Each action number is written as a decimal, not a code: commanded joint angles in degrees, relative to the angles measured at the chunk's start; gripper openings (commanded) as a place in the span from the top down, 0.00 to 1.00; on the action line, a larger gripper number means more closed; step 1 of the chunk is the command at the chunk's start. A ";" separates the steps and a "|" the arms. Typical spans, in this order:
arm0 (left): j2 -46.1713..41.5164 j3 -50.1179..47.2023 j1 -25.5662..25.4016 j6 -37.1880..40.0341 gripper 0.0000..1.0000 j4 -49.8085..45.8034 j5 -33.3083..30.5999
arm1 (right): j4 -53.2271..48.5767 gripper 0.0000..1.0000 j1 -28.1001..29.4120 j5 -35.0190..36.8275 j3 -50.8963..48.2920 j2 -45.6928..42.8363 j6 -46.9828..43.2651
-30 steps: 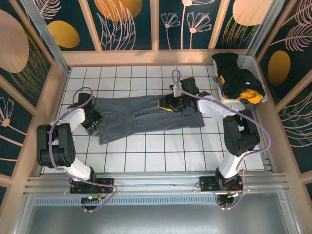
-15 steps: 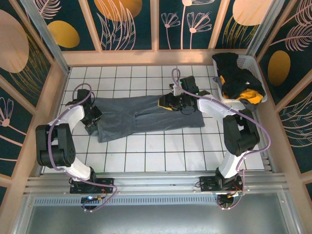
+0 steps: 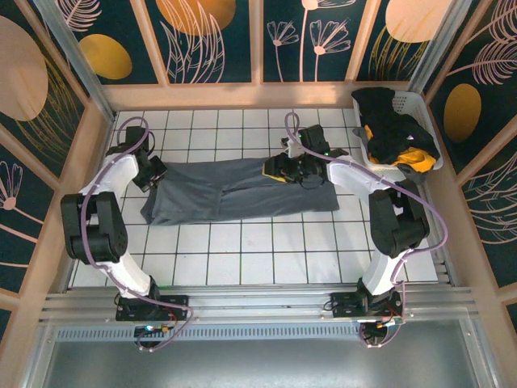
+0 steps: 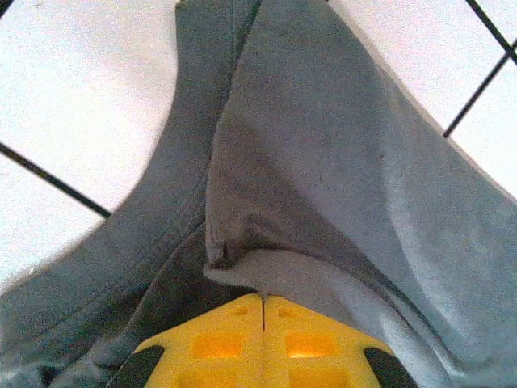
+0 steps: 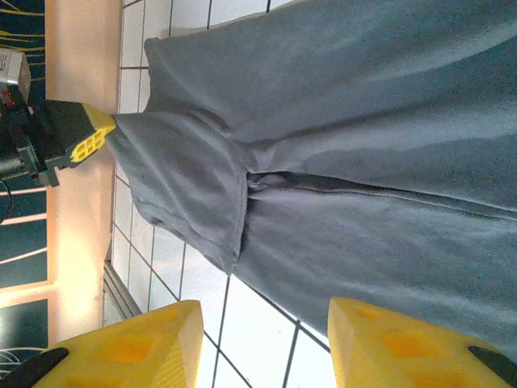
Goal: Fold and stack the t-shirts
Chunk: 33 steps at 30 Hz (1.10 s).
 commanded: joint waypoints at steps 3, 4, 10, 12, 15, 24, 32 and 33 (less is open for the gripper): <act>6.13 5.43 0.05 2.51 1.00 -2.48 -3.91 | -1.12 0.56 -1.03 1.76 0.17 -0.49 -1.03; 7.23 6.13 0.05 2.93 1.00 -2.66 -4.71 | -1.03 0.56 -1.23 2.08 -0.15 -0.86 -0.86; 12.86 8.66 0.05 4.46 1.00 -0.82 -8.45 | -0.37 0.60 -2.49 3.44 -2.54 -2.40 -0.27; 14.11 10.05 0.03 4.07 0.86 -1.34 -9.34 | -0.97 0.62 -3.11 5.27 -3.16 -2.72 -0.46; 12.12 10.07 0.05 2.07 0.53 -1.87 -10.31 | -2.00 0.65 -5.15 9.64 -4.48 -3.25 -0.29; -14.57 -16.53 -4.46 -20.25 0.56 5.27 4.92 | -9.98 0.80 -12.16 24.41 2.41 5.18 -3.93; -15.68 -29.81 -8.91 -33.45 0.62 18.21 12.40 | -14.87 0.81 -12.95 31.20 14.53 18.02 -7.45; -14.40 -29.51 -8.91 -33.15 0.62 18.44 11.80 | -15.68 0.81 -12.94 31.57 15.69 19.47 -7.81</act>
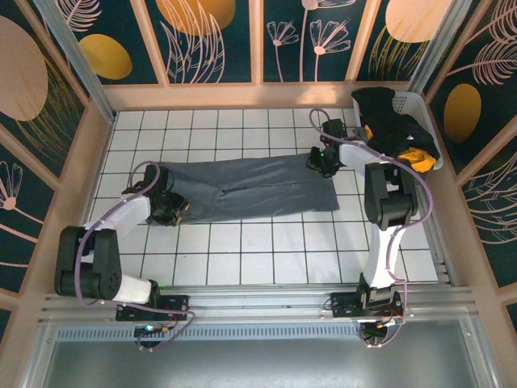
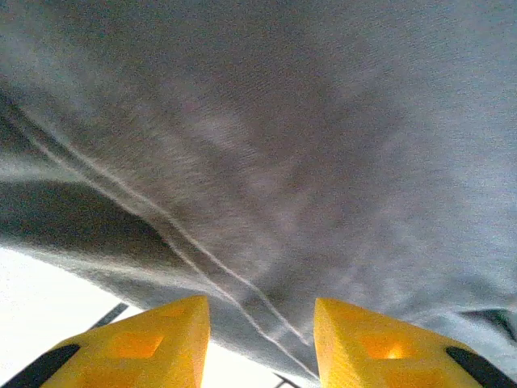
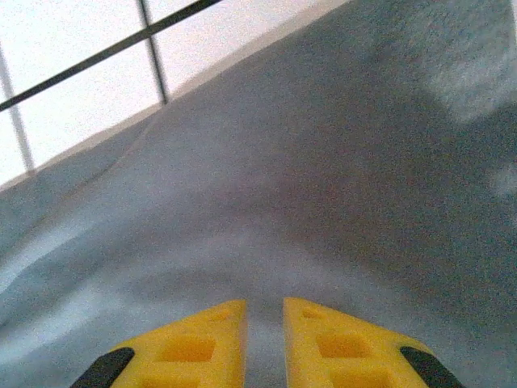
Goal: Fold and stack the t-shirts
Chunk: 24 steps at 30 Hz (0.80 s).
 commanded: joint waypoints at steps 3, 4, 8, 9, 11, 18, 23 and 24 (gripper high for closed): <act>8.29 1.63 0.21 -3.01 0.65 7.28 0.13 | -8.49 0.85 0.09 6.07 6.91 7.34 -3.06; 10.33 2.73 0.22 -1.98 0.66 7.22 -0.69 | -9.22 0.85 0.12 7.05 6.58 7.63 -2.94; 18.45 8.84 1.36 0.15 0.68 7.74 -4.23 | -11.92 0.84 0.03 11.18 1.47 5.36 -1.24; 20.56 11.34 2.06 0.73 0.68 7.62 -4.75 | -12.18 0.83 -0.03 11.72 -0.68 3.96 -0.45; 25.25 17.83 3.08 2.52 0.68 6.46 -5.28 | -12.53 0.81 0.17 12.27 -5.33 1.17 1.47; 46.56 49.38 2.33 5.67 0.65 2.85 0.70 | -14.59 0.77 6.23 13.56 -25.67 -12.30 10.54; 60.51 71.14 -2.67 2.61 0.65 2.00 8.83 | -13.92 0.75 16.97 2.06 -36.61 -19.30 16.45; 63.19 76.02 -3.99 2.12 0.65 0.71 9.48 | -13.12 0.74 19.49 -0.84 -37.68 -20.11 17.15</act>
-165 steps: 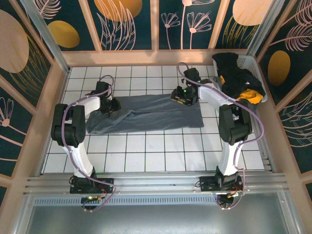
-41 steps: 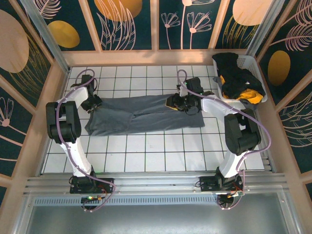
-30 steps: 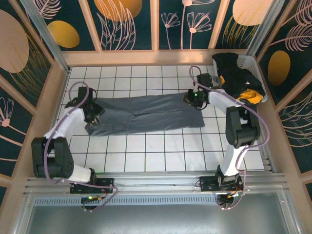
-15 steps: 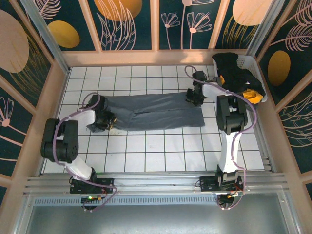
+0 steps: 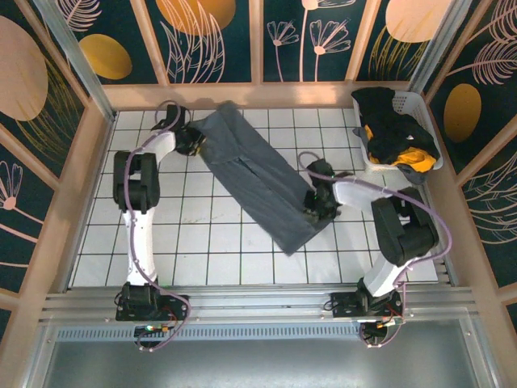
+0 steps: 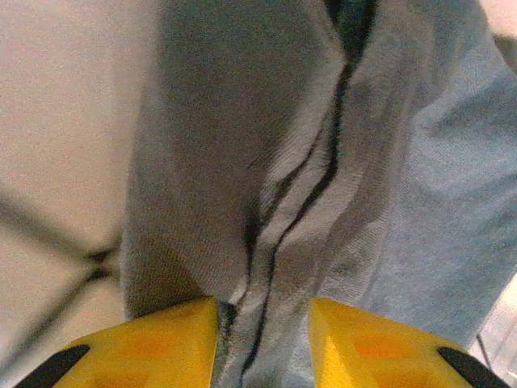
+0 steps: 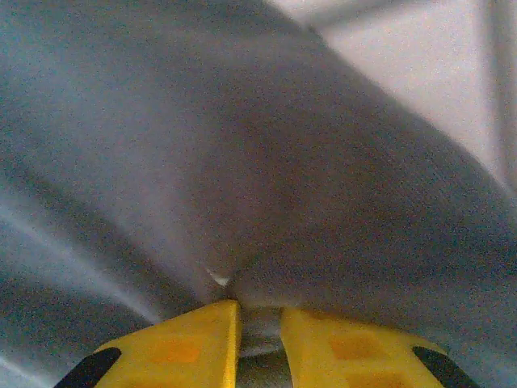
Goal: Fold and stack the t-shirts
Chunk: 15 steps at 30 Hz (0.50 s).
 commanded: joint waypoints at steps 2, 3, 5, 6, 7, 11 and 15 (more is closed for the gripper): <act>12.09 16.64 -5.68 -2.52 0.65 -5.98 5.54 | -7.34 0.73 9.95 -13.26 -7.73 1.47 6.25; 14.09 19.69 -6.34 -3.55 0.65 -5.87 6.34 | -6.76 0.72 12.05 -14.97 -7.69 1.23 7.14; 16.55 22.19 -7.08 -5.78 0.64 -2.47 8.13 | -3.77 0.67 14.60 -19.32 -6.83 0.67 8.30; 17.30 22.56 -7.13 -7.18 0.63 0.86 9.49 | -3.36 0.65 15.30 -20.32 -5.61 0.48 8.73; 17.99 23.02 -7.14 -8.05 0.62 3.53 10.62 | -3.64 0.63 15.52 -19.88 -4.21 0.11 8.81; 20.75 34.50 -6.87 -3.50 0.56 -1.14 9.96 | -5.79 0.53 14.20 -16.40 1.68 -3.84 9.36; 10.91 32.81 -6.96 4.96 0.46 -10.28 0.76 | -11.00 0.50 13.18 -9.63 4.16 -9.17 10.13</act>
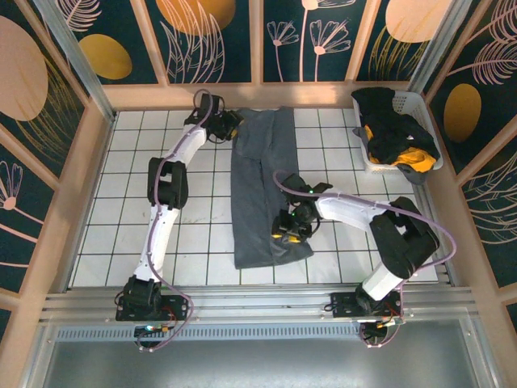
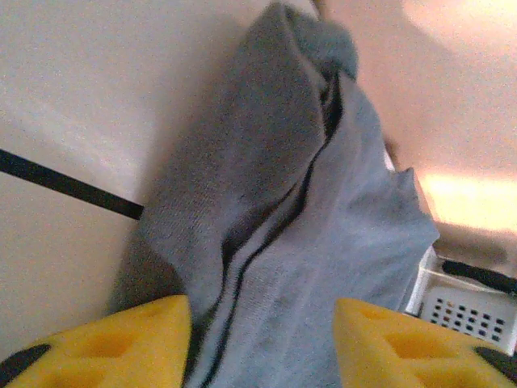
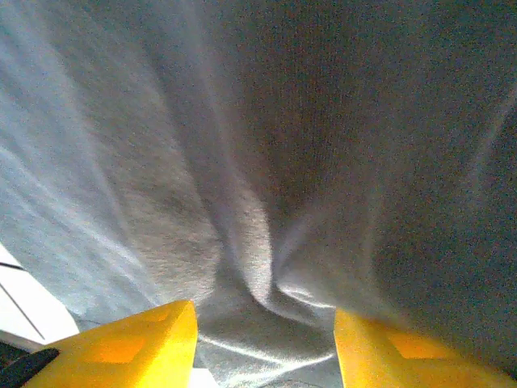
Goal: Fold and stack the t-shirts
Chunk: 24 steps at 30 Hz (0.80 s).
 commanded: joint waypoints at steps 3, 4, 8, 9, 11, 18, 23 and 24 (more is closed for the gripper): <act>-22.93 -18.95 0.19 8.23 0.43 -5.10 -10.29 | -8.28 0.49 -1.31 9.20 -0.53 -10.94 3.18; -27.26 -24.94 -0.21 8.89 0.43 -4.34 -10.54 | -9.18 0.48 -1.47 10.67 -1.97 -12.71 3.68; -38.66 -38.77 -4.45 16.67 0.44 -14.72 -13.64 | -13.85 0.49 -1.00 16.40 -6.56 -15.24 3.48; -41.54 -42.17 -6.16 18.70 0.44 -17.14 -15.54 | -15.40 0.49 -0.65 18.22 -7.02 -14.93 3.85; -49.17 -52.15 -10.65 21.20 0.43 -19.92 -18.25 | -16.20 0.49 0.54 19.48 -8.00 -14.08 3.40; -69.02 -82.15 -18.98 19.60 0.43 -21.52 -8.66 | -8.28 0.48 4.77 14.22 -11.93 -11.13 0.77; -73.93 -90.67 -20.51 20.06 0.43 -22.75 -1.79 | -5.08 0.55 4.77 11.15 -13.16 -7.37 0.21; -74.29 -91.85 -20.94 19.73 0.44 -23.18 -0.95 | -5.71 0.58 4.85 11.50 -13.28 -6.42 0.65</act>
